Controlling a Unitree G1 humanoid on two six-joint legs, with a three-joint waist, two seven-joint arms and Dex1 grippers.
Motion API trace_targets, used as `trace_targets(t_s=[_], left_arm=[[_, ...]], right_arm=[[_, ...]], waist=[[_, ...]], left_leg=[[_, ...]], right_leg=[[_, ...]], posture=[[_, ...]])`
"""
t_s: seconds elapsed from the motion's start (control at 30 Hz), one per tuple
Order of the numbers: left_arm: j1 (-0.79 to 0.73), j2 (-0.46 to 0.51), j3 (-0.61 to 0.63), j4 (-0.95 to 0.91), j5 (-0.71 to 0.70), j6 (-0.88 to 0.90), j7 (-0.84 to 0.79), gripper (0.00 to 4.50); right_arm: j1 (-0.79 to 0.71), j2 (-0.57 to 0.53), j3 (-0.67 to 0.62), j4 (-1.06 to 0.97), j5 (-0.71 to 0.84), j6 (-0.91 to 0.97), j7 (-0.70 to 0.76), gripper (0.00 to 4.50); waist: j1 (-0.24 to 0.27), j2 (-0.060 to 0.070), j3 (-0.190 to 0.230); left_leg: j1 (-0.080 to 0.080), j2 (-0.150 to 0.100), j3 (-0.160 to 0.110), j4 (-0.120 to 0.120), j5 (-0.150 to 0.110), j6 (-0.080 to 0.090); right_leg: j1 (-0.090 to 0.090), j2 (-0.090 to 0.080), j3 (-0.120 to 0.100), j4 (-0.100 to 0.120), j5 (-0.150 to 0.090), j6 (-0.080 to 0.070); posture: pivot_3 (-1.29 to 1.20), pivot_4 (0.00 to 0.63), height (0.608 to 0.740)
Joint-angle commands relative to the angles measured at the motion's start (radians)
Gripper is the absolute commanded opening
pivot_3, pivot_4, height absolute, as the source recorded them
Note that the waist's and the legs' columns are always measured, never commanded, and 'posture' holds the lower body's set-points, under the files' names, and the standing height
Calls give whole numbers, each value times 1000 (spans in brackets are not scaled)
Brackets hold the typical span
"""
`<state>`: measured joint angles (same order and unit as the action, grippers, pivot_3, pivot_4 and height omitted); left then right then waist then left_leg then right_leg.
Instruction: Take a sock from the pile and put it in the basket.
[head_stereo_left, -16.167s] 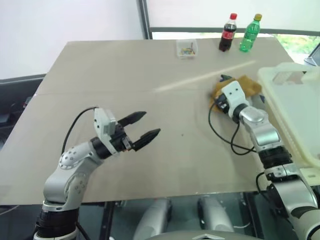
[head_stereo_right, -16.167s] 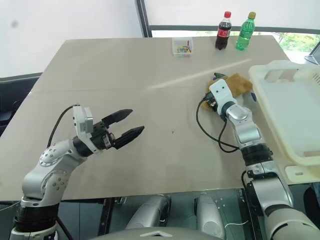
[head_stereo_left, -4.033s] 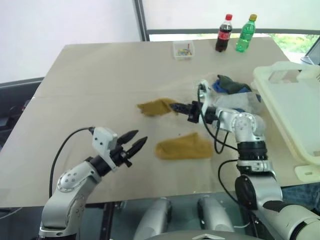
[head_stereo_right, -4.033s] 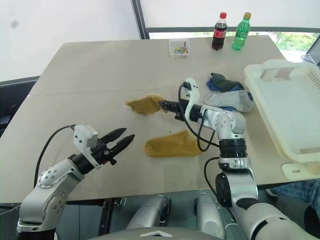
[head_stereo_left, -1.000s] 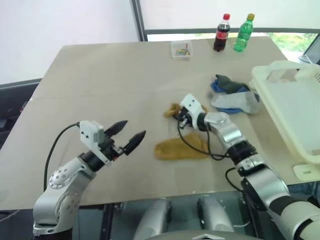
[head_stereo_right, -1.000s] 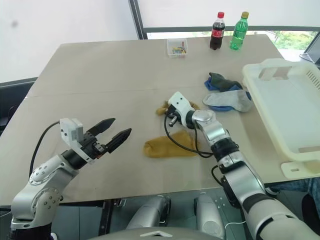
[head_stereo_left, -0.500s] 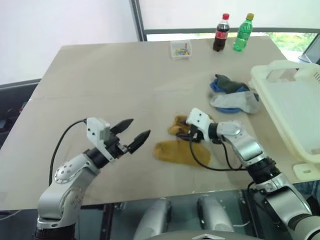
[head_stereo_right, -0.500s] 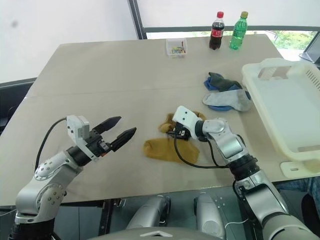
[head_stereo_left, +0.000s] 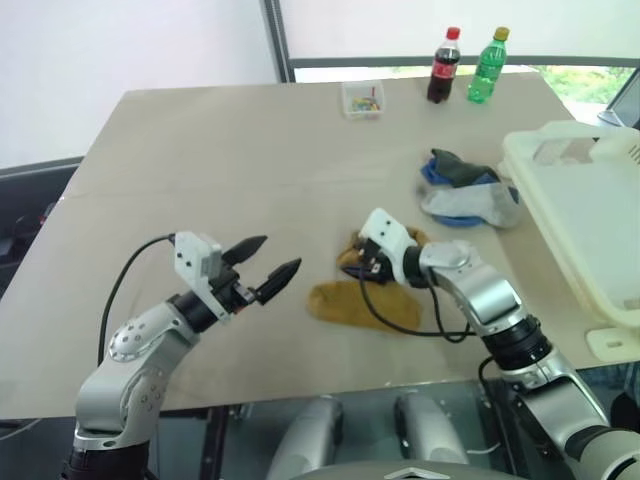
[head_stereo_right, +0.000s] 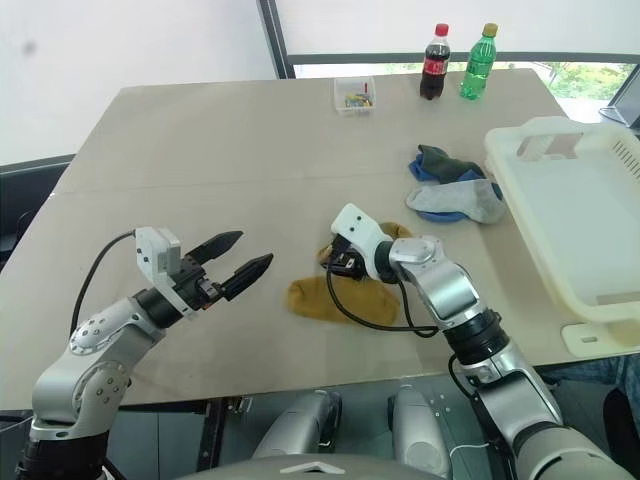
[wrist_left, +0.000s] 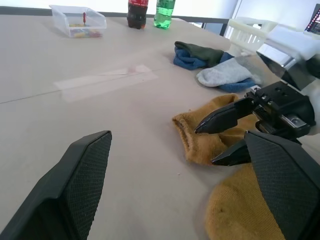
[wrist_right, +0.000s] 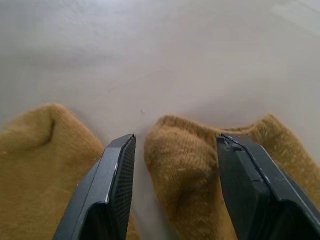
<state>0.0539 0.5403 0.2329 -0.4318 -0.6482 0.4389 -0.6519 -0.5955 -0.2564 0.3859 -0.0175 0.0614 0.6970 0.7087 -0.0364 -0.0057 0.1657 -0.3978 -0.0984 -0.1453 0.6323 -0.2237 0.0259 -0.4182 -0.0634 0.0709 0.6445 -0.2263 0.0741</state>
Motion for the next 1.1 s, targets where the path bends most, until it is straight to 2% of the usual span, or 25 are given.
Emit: trace_targets(t_s=[0.03,0.1,0.13,0.23,0.33,0.4,0.5,0.67,0.77,0.97,1.1], left_arm=[[2,11,15,-26,3,-5,-1,4500],[4,11,14,-27,3,-7,1,4500],[5,10,15,-27,4,-10,2,4500],[11,1,20,-26,-1,-12,8,4500],[23,-16,38,-25,-40,-5,8,4500],[32,-28,56,-21,-64,-1,12,4500],[28,-35,75,-9,-83,3,22,4500],[12,-42,78,6,-86,2,28,4500],[9,-48,68,7,-80,-1,27,4500],[-20,-41,51,23,-66,6,19,4500],[-32,-34,35,35,-55,7,3,4500]], right_arm=[[-15,14,5,16,-25,-32,-34,1347],[-19,21,-1,21,-21,-40,-31,279],[-25,31,-13,22,-10,-39,-32,21],[-50,70,-73,7,51,-4,-26,21],[-114,204,-277,-34,261,142,-65,21],[-204,315,-499,-20,453,249,-173,21],[-273,387,-700,20,580,313,-333,21],[-132,324,-669,1,546,329,-396,21],[-8,229,-513,-13,406,194,-359,21],[109,185,-447,4,320,55,-368,21],[114,185,-467,2,318,20,-391,1484]], waist=[[0,0,0],[0,0,0],[-1,0,0],[-3,0,0],[-6,0,0],[-5,1,1],[3,0,0],[19,-1,-2],[17,1,-1],[-5,1,0],[-6,1,0]], left_leg=[[0,0,0,0,0,0],[0,0,0,0,0,0],[0,0,0,0,0,0],[0,0,0,0,0,0],[0,0,0,0,0,0],[0,1,0,0,0,0],[0,1,-1,0,0,0],[0,-2,-1,0,0,0],[-2,-2,0,0,0,0],[0,0,1,-1,0,0],[0,0,1,0,0,0]], right_leg=[[0,0,0,0,0,0],[0,0,0,0,0,0],[0,0,0,0,0,0],[0,0,0,0,0,0],[0,0,0,0,0,0],[0,1,0,1,0,0],[-1,1,0,0,0,-1],[0,1,-2,-2,0,-1],[-1,0,-1,-1,0,-1],[-1,1,0,1,0,-1],[-1,1,1,1,0,0]], posture=[[0,150,739],[0,150,739],[0,150,739],[0,150,739],[0,150,739],[0,150,739],[0,150,739],[0,150,739],[0,150,739],[0,150,739],[0,150,739]])
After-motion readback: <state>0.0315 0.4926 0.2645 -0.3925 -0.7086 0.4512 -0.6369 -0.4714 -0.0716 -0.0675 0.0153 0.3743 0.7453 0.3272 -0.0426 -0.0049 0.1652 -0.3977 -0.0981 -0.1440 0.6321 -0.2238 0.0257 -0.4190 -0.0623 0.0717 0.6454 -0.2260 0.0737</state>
